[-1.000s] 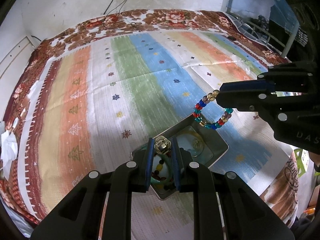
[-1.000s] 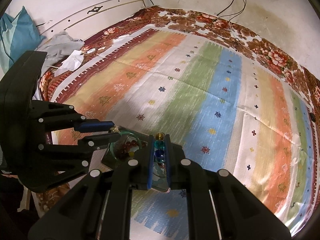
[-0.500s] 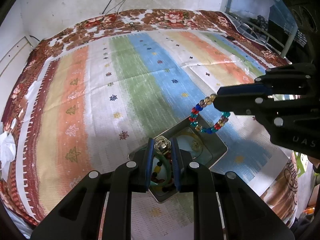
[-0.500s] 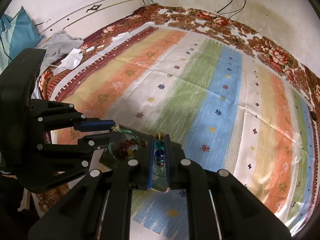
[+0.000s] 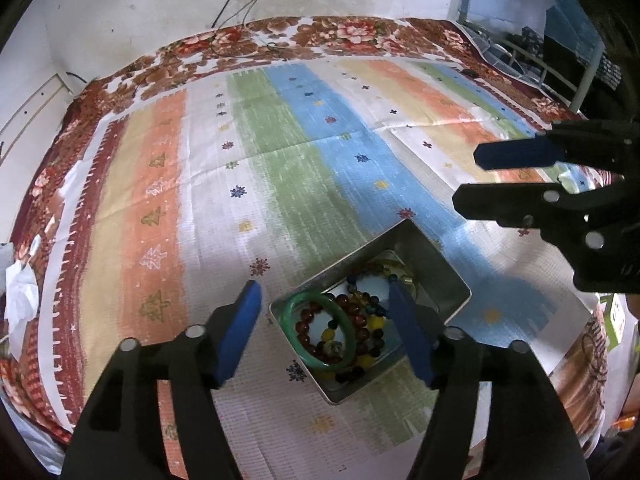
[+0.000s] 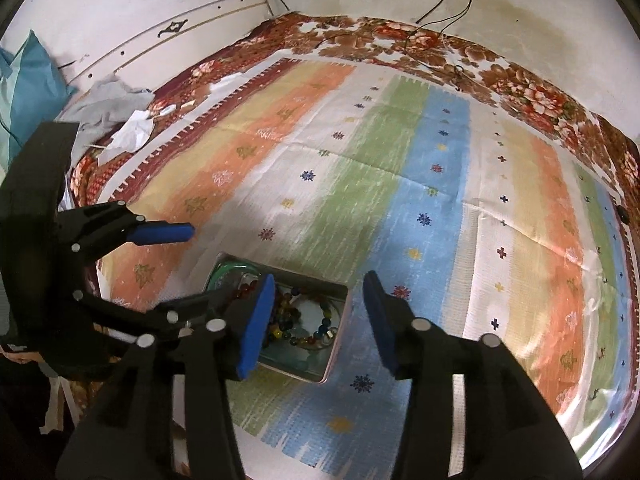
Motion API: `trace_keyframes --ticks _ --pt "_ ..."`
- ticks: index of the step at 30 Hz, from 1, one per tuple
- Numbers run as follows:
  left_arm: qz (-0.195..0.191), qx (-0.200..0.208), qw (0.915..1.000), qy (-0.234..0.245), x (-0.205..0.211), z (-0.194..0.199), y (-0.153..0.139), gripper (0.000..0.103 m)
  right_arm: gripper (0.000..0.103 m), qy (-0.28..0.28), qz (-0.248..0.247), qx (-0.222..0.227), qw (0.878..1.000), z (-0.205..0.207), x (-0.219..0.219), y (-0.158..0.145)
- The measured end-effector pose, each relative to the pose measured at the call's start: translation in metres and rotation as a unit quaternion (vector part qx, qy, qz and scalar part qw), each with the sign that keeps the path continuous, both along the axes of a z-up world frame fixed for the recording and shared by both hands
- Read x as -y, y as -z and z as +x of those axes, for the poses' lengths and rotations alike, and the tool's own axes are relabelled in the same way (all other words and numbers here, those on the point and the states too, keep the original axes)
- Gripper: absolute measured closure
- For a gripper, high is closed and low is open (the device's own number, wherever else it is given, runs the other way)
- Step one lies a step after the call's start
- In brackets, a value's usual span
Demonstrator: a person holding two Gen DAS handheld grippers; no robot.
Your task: Organize jewelry
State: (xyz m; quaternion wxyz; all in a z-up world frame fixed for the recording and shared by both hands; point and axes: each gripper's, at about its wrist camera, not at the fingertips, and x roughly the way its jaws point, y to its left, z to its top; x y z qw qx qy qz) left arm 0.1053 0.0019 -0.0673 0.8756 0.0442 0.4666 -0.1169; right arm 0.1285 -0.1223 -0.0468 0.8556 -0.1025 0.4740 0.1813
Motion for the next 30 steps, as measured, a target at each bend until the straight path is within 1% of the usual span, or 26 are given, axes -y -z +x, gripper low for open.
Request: trace_keyframes --ticks 1,2,4,6,7,11,13,15,18,23,25,27,28,30 --pt "0.000 0.000 1.0000 0.001 0.000 -0.001 0.000 0.028 0.045 0.002 0.001 0.003 1.000 -0.001 0.001 -0.001" --pt "0.001 0.001 1.0000 0.000 0.001 -0.002 0.000 0.025 0.044 0.004 0.002 0.005 1.000 -0.002 0.002 -0.002" --pt "0.000 0.004 1.0000 -0.002 0.001 -0.004 0.000 0.017 0.035 0.009 0.004 0.009 1.000 -0.003 0.005 -0.004" --pt "-0.001 0.004 1.0000 -0.007 0.001 -0.005 0.000 0.013 0.031 0.015 0.005 0.014 1.000 -0.005 0.009 -0.005" --pt "-0.001 0.005 0.9999 -0.010 0.000 -0.006 0.000 0.011 0.027 0.018 0.005 0.016 1.000 -0.006 0.011 -0.005" --pt "-0.001 0.012 0.9998 -0.017 0.000 -0.013 -0.001 0.006 0.019 0.032 0.006 0.024 0.999 -0.010 0.021 -0.005" --pt "-0.001 0.010 0.9998 -0.017 0.001 -0.016 -0.001 0.006 0.013 0.036 0.008 0.027 0.999 -0.012 0.024 -0.005" --pt "0.000 0.008 0.9999 -0.013 0.002 -0.018 0.000 0.005 0.011 0.038 0.009 0.030 0.999 -0.014 0.027 -0.006" --pt "-0.001 0.009 0.9999 -0.011 0.003 -0.022 0.000 0.005 0.005 0.039 0.015 0.032 0.999 -0.016 0.029 -0.008" --pt "0.004 0.013 0.9998 -0.016 0.003 -0.025 0.000 0.005 0.005 0.034 0.009 0.030 0.999 -0.019 0.029 -0.008" --pt "0.019 0.015 0.9995 -0.019 0.006 -0.026 0.000 0.005 0.005 0.035 0.000 0.033 0.999 -0.022 0.028 -0.006" --pt "0.037 0.020 0.9988 -0.025 0.008 -0.026 0.002 0.005 0.005 0.041 -0.006 0.047 0.998 -0.025 0.029 -0.006" --pt "0.036 0.024 0.9986 -0.029 0.007 -0.027 0.001 0.005 0.005 0.045 -0.004 0.058 0.997 -0.027 0.030 -0.007" --pt "0.027 0.030 0.9983 -0.042 0.003 -0.028 0.000 0.005 0.005 0.046 0.008 0.064 0.997 -0.030 0.033 -0.007"
